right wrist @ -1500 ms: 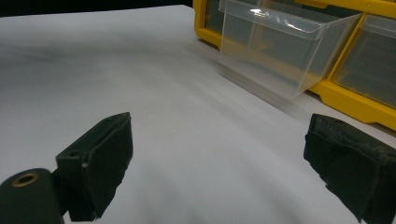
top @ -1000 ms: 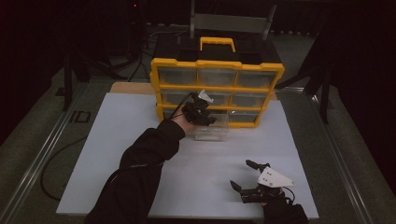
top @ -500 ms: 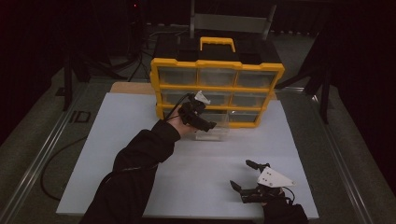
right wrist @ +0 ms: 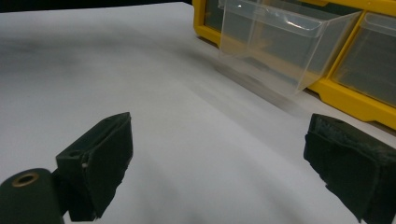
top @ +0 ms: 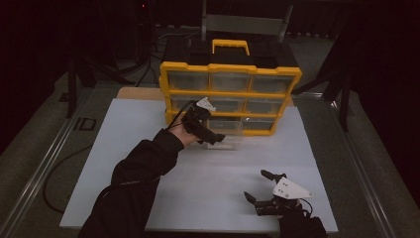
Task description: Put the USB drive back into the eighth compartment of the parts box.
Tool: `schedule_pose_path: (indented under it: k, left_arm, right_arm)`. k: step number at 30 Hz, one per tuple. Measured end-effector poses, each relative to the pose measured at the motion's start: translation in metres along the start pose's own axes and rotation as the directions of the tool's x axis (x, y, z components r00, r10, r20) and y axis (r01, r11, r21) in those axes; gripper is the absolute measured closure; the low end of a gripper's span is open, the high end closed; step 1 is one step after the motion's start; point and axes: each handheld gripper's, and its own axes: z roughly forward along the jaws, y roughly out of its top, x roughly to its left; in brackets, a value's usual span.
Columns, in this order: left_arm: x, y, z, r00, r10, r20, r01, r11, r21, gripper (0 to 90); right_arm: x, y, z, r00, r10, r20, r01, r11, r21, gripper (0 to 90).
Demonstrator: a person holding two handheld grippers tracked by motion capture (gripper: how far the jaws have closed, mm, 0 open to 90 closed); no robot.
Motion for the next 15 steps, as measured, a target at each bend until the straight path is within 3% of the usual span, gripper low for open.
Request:
schedule_pose_path:
  k: [5,15]
  left_arm:
    - [0.001,-0.004,-0.004,0.9997,0.022,0.004,-0.022,0.9998,-0.003,0.6]
    - [0.002,-0.013,-0.011,0.9995,0.026,0.020,-0.026,0.9996,-0.013,0.5]
  right_arm:
    - [0.000,0.000,0.001,1.0000,-0.002,-0.001,0.002,1.000,0.004,8.2]
    - [0.000,0.000,0.003,1.0000,0.000,-0.006,0.000,1.000,0.006,8.2]
